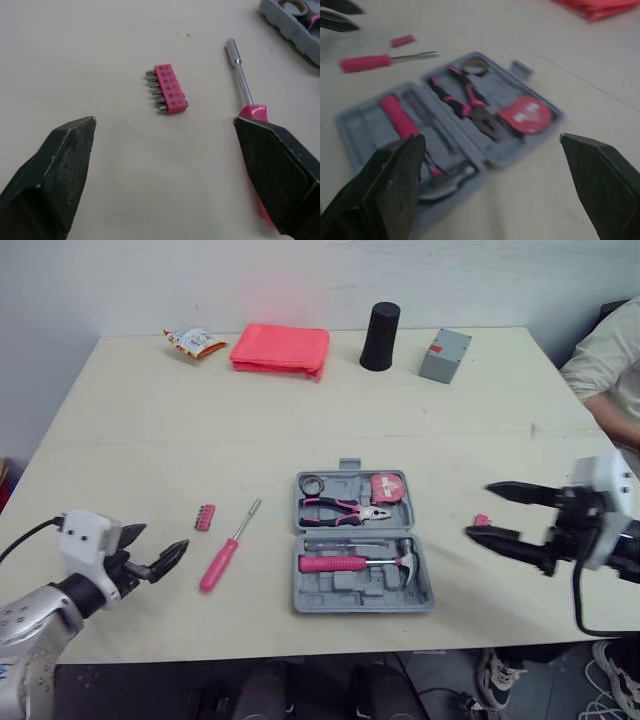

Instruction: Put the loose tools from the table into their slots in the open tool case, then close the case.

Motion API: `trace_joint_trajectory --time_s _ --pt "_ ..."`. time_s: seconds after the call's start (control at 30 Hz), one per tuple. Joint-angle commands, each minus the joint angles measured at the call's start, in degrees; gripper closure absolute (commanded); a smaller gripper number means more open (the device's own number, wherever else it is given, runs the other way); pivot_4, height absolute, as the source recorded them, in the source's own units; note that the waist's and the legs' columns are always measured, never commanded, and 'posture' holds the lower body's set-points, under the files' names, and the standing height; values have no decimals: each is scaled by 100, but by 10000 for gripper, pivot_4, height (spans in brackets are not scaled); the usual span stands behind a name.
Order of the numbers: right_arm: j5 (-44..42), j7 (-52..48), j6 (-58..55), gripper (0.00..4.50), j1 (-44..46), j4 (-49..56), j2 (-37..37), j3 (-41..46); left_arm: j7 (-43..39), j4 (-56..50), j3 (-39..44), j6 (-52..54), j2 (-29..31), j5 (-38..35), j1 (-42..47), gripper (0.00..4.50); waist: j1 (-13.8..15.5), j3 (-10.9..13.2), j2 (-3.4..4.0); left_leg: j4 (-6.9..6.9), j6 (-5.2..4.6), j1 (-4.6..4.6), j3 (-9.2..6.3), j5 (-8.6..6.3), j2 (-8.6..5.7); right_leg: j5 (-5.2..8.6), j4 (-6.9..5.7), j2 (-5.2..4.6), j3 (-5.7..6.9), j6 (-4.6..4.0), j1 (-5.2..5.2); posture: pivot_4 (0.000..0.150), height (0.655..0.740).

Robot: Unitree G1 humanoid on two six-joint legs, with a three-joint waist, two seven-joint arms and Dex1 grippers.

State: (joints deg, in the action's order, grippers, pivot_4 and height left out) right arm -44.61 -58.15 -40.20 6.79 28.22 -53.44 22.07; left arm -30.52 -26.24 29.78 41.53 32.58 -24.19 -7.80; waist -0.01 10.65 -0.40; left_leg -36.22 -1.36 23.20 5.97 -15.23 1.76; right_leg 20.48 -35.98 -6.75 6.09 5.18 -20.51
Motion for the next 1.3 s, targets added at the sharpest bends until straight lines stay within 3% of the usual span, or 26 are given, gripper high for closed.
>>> trace_joint_trajectory --time_s 0.03,0.17,0.67,0.8,1.3 --pt "-353 192 -116 0 496 511 129 -494 558 380 -208 -205 -270 211 418 280 36 1 -5 -1 -1 1 -2 1 -1 0 0 0 1 0 0 1500 7361" --pt "-382 270 -115 0 845 605 233 -874 521 718 -846 -839 -406 597 462 280 70 -3 -33 -4 6 4 2 6 -4 -2 3 -3 -1 3 1 1500 7361" --pt "-386 572 -37 0 858 895 432 -1218 830 1766 -1513 -1402 -599 1011 1203 280 143 0 -50 -7 4 2 3 8 -2 -4 -2 -4 1 1 0 1500 7361" --pt "-410 687 -61 0 778 989 504 -1214 781 1777 -1627 -1331 -568 994 1286 12502 136 -1 -50 -8 4 2 3 9 -2 -4 -3 -4 1 2 1 1500 7361" --pt "-454 792 -43 0 780 970 475 -1228 807 1712 -1719 -1405 -546 1079 1161 12502 134 -1 -50 -8 4 1 3 10 -2 -4 -4 -4 1 2 2 1500 7361"
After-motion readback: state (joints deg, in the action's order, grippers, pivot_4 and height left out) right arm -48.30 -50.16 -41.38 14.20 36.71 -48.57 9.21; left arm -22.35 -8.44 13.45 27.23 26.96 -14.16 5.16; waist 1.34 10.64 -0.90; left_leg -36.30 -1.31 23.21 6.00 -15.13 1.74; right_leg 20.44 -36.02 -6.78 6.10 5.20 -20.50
